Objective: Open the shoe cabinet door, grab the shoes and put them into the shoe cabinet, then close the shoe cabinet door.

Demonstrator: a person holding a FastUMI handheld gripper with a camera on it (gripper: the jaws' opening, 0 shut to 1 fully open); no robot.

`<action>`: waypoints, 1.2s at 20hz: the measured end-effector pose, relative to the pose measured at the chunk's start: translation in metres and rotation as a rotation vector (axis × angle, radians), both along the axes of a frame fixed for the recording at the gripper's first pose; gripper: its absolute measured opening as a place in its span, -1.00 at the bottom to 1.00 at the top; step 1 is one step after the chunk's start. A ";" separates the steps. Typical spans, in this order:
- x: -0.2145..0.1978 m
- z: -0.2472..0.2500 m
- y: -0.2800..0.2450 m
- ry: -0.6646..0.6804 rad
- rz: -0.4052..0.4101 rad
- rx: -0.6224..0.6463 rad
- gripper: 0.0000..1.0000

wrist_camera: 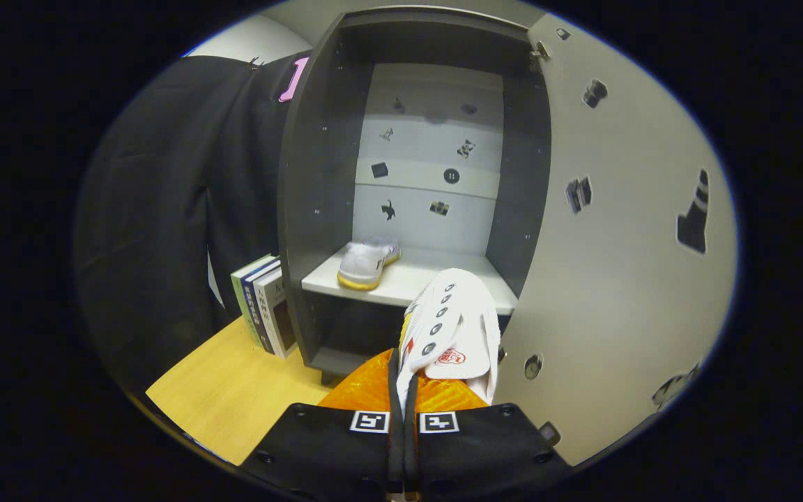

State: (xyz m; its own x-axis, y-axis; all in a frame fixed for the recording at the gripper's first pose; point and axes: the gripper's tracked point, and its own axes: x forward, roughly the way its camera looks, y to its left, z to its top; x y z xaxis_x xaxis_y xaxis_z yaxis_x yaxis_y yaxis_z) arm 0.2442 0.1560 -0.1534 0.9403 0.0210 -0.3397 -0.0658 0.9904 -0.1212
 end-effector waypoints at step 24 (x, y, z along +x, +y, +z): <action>0.278 -0.022 -0.049 0.131 -0.040 -0.075 -0.97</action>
